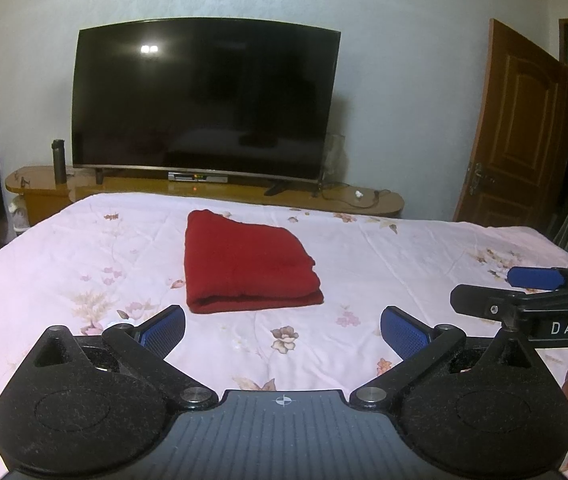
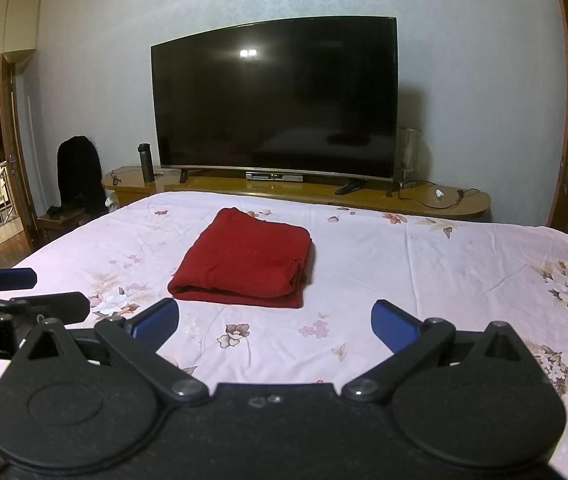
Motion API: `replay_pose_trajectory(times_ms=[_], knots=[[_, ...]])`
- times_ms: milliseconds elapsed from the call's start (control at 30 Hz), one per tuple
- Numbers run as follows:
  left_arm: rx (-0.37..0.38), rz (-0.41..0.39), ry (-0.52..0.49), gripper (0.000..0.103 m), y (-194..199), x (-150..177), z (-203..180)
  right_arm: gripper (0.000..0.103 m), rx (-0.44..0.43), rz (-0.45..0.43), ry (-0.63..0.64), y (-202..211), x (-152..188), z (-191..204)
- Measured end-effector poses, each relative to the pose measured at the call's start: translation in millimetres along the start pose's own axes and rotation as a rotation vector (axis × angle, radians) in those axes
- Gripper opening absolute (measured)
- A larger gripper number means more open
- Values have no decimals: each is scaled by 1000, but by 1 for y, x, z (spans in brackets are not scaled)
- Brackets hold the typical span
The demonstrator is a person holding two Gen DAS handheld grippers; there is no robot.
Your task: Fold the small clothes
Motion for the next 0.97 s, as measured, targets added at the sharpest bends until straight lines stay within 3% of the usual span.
replay_pose_trajectory(times_ms=[533, 967], knots=[[18, 5, -18, 103, -4, 1, 2, 102, -1, -5, 2, -1, -1, -2], [16, -41, 1, 103, 1, -1, 5, 102, -7, -6, 6, -5, -1, -6]])
Point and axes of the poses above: each gripper's, at about its wrist camera, not at the fingertips, and y roughly against the way its jaws point, z to its left, x to its underside, the point moved 5 cm from there along -y, roughly the way its jaws point, and after that the axes turned 14 degrees about x, right-handed, at the moved point
